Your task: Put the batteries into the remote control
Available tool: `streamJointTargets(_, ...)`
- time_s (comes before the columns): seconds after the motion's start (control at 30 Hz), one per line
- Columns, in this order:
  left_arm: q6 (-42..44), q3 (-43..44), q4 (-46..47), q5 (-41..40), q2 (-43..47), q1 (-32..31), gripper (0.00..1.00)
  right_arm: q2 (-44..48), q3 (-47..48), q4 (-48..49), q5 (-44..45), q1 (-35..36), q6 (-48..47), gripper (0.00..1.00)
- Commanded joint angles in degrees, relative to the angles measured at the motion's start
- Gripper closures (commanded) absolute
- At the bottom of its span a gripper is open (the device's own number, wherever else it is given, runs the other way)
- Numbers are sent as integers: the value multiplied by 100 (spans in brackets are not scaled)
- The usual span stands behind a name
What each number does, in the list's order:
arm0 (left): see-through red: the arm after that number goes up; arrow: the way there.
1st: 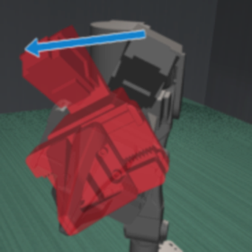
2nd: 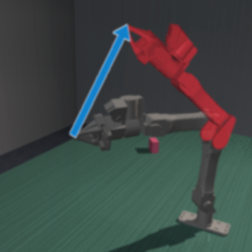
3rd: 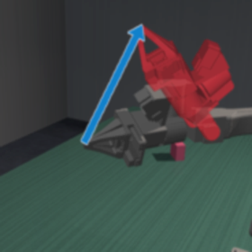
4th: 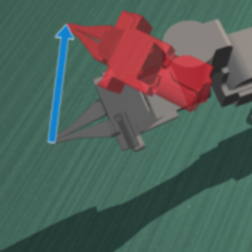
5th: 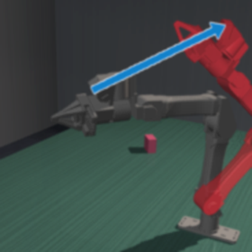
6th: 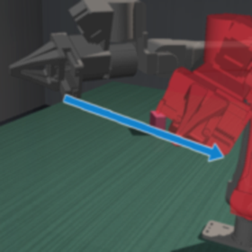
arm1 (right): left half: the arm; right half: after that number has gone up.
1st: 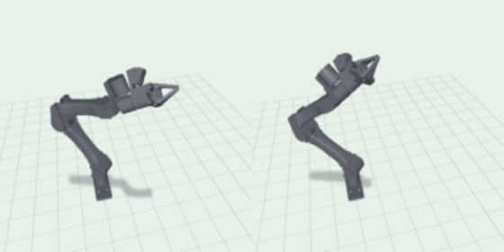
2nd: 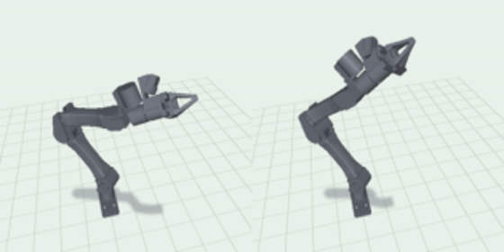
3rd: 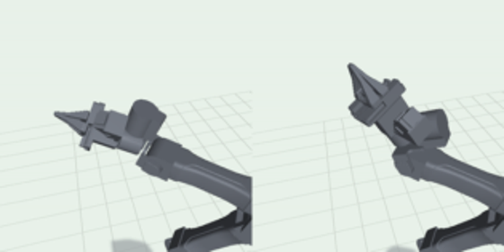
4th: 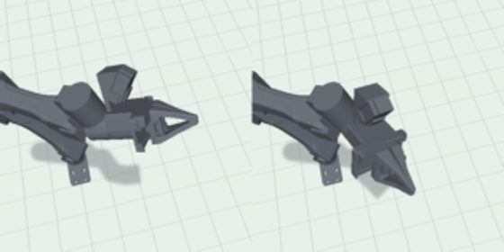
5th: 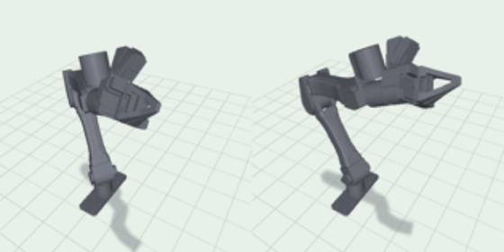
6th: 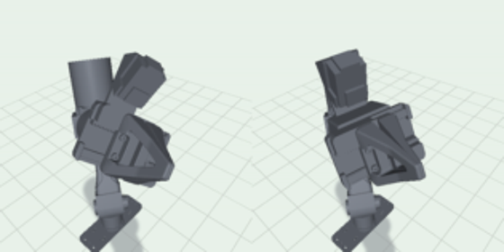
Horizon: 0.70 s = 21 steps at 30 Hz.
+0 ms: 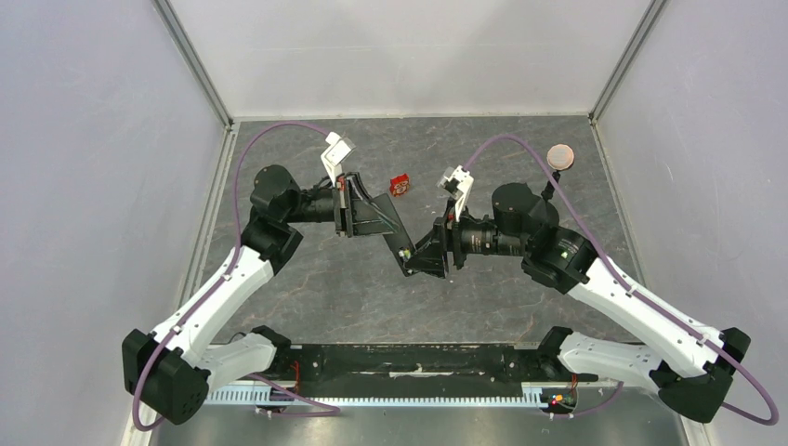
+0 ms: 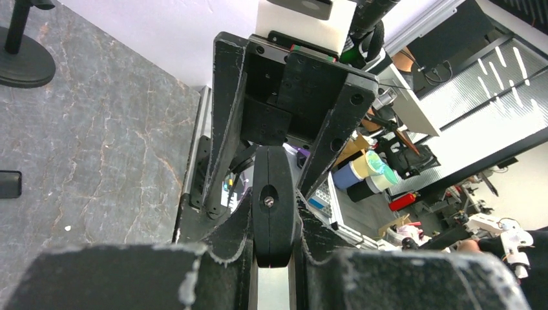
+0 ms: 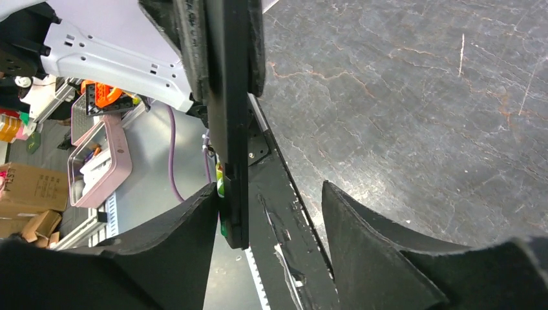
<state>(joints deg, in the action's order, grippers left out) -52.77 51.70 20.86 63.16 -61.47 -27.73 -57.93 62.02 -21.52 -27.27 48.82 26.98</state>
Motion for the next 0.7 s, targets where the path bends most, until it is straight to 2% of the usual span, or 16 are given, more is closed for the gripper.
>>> streamJointTargets(0.0, 328, 60, -77, 65, 196, -14, 98, 134, -33, 168, 249, -95, 82, 39)
streamJointTargets(0.2, 443, 57, -244, 26, 228, -18, 98, 115, -31, 170, 231, -154, 156, 53)
streamJointTargets(0.4, 512, 68, -356, -14, 231, -14, 98, 123, -105, 157, 231, -162, 148, 61)
streamJointTargets(0.6, 557, 50, -433, -73, 260, -14, 98, 123, -140, 128, 266, -179, 157, 83)
streamJointTargets(0.67, 566, 46, -455, -88, 274, -14, 98, 132, -142, 98, 294, -189, 177, 84)
